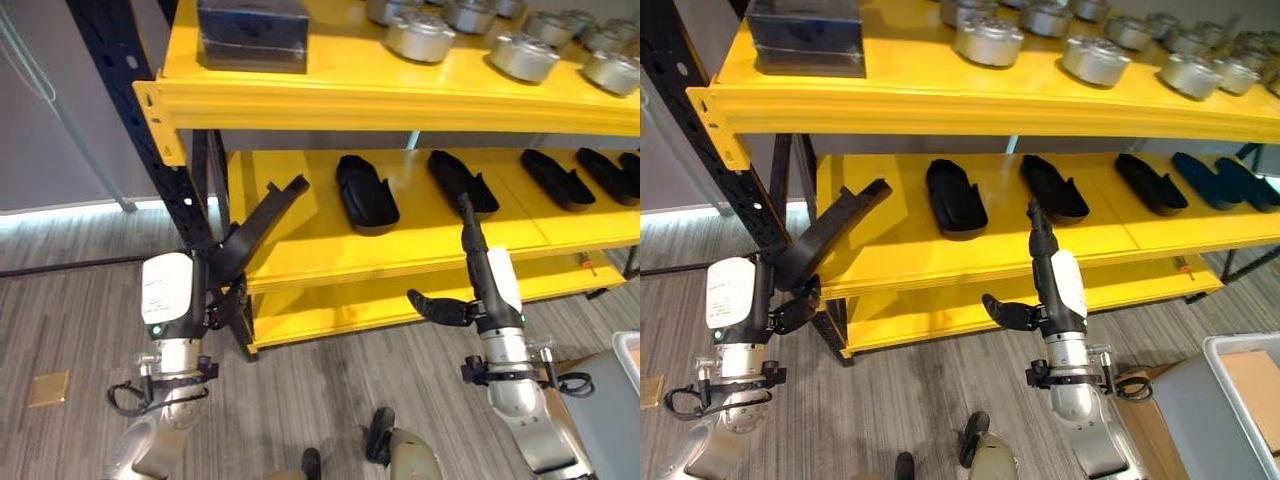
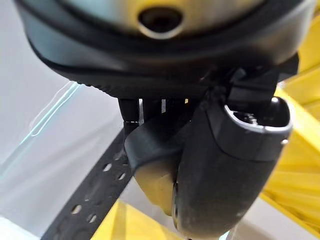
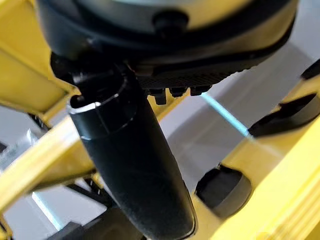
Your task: Move parts from the plastic box to the shelf.
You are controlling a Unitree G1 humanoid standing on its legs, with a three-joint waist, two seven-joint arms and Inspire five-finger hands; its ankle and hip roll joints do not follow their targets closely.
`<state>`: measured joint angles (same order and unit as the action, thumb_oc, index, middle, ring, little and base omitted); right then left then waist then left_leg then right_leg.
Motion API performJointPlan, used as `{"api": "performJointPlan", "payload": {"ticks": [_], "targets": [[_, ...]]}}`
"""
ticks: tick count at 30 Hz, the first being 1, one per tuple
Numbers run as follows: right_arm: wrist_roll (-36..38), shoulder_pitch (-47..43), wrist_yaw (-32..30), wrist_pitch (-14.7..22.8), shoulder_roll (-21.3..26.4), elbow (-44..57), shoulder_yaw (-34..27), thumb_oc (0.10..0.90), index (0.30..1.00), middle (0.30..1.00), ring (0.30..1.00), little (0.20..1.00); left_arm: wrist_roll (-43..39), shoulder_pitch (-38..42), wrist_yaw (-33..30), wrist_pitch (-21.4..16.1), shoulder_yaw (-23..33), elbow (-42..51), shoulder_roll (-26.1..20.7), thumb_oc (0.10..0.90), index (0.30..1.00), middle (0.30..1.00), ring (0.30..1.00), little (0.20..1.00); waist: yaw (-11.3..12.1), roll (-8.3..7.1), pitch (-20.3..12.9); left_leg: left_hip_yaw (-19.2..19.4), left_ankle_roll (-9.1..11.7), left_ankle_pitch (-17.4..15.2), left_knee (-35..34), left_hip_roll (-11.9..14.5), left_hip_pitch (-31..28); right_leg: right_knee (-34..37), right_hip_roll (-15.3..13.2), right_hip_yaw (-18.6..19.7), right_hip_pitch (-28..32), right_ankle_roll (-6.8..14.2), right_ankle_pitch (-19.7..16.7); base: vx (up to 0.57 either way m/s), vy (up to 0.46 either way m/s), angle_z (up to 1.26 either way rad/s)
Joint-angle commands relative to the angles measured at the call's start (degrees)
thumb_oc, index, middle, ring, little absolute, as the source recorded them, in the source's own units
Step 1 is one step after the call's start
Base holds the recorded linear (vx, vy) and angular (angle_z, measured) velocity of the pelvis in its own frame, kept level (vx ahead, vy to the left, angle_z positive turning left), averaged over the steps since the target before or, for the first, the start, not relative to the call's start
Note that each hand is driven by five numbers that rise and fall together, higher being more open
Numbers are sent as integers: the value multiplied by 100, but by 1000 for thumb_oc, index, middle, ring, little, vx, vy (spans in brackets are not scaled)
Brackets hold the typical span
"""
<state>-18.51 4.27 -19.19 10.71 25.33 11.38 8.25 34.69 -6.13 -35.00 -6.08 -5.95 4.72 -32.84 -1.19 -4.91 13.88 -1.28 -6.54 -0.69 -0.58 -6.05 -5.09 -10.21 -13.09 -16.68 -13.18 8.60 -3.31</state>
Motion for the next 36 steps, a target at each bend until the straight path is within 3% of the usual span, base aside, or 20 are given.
{"api": "performJointPlan", "payload": {"ticks": [1,5,15,16,17,19,20,23,24,25,26,27,28,29,31,36], "targets": [[8,-720,-140,426,107,301,-230,900,1000,1000,1000,1000,314,372,-297,-408,404,923,-55,400,300,300,300,300,34,-161,-677,261,627,-278,-330,646,-331,867,64,9,847,182,-690,171,-77,67],[141,-621,-89,432,122,270,-265,900,1000,1000,1000,1000,179,92,-242,-453,498,968,-8,400,300,300,300,300,38,-111,-874,297,702,-358,-267,786,-373,1084,223,-98,1116,120,-513,181,-128,22],[285,-504,-48,534,227,366,-358,900,1000,1000,1000,1000,-63,19,-202,-498,537,1006,6,400,300,300,300,300,-3,-9,-981,356,977,-389,-117,1220,-357,1079,517,-103,1302,-89,-123,79,-134,1],[351,-561,-73,583,291,373,-352,900,1000,1000,1000,1000,-165,72,-193,-540,505,987,33,400,300,300,300,300,10,-26,-899,330,1094,-463,508,1255,-83,1092,568,-60,1377,-197,-25,18,-167,11],[354,-565,-73,585,294,371,-355,900,1000,1000,1000,1000,-168,77,-192,-541,506,987,34,400,300,300,300,300,4,-25,-893,317,1102,-495,584,1259,-41,1092,571,-67,1376,-204,-24,-16,-182,8],[387,-602,-96,639,378,405,-353,900,1000,1000,1000,1000,-222,110,-184,-591,497,1018,40,400,300,300,300,300,45,-27,-738,214,1284,-314,1506,1278,442,1102,621,-90,1468,-359,76,-68,-107,6],[407,-621,-94,662,442,438,-322,900,1000,1000,1000,1000,-238,136,-171,-623,460,1051,33,400,300,300,300,300,122,-38,-600,35,1410,-101,2174,1158,745,1115,640,-132,1568,-467,112,-82,-83,8],[409,-631,-145,686,514,470,-373,900,1000,1000,1000,1000,-253,228,-152,-602,458,1048,8,400,300,300,300,300,154,-67,-463,-334,1488,32,2646,972,1078,1170,667,-183,1626,-503,80,-44,-36,-2],[391,-630,-168,683,520,466,-390,900,1000,1000,1000,1000,-255,222,-141,-602,483,1071,11,400,300,300,300,300,109,-71,-484,-297,1441,-13,2474,1142,1087,1206,673,-212,1643,-469,72,0,0,0],[388,-630,-171,683,521,466,-383,900,1000,1000,1000,1000,-256,213,-136,-600,491,1078,13,400,300,300,300,300,105,-68,-492,-295,1446,-9,2432,1153,1064,1219,684,-213,1650,-471,68,46,7,20],[386,-614,-197,682,516,465,-390,900,1000,1000,1000,1000,-249,198,-127,-601,527,1132,18,400,300,300,300,300,70,-69,-536,-199,1447,-51,2139,1373,943,1253,682,-232,1685,-437,68,69,87,28],[395,-593,-254,655,478,429,-402,900,1000,1000,1000,1000,-248,240,-134,-630,560,1186,22,400,300,300,300,300,8,-43,-616,-24,1416,-78,1167,1877,758,1259,603,-300,1714,-343,102,86,182,54],[399,-627,-333,654,468,428,-381,900,1000,1000,1000,1000,-275,358,-172,-632,532,1196,23,400,300,300,300,300,-14,-2,-640,-1,1419,183,703,2127,725,1225,531,-278,1712,-266,127,69,263,43],[405,-636,-369,621,443,356,-377,900,1000,1000,1000,1000,-301,504,-154,-616,457,1130,55,400,300,300,300,300,-75,104,-655,23,1417,343,278,2184,544,1152,495,-234,1651,-220,166,57,254,22],[335,-470,-333,579,357,417,-392,900,1000,1000,1000,1000,-268,704,-135,-629,285,1172,73,400,300,300,300,300,-178,274,-830,351,1466,374,-272,2006,192,1144,348,-256,1673,-137,110,159,370,-18],[199,-498,-240,441,203,449,-231,900,1000,1000,1000,1000,-268,1018,-68,-532,98,1164,48,400,300,300,300,300,-186,135,-838,794,1227,73,-291,1677,-135,991,36,-8,1611,50,24,98,187,-23]]}}
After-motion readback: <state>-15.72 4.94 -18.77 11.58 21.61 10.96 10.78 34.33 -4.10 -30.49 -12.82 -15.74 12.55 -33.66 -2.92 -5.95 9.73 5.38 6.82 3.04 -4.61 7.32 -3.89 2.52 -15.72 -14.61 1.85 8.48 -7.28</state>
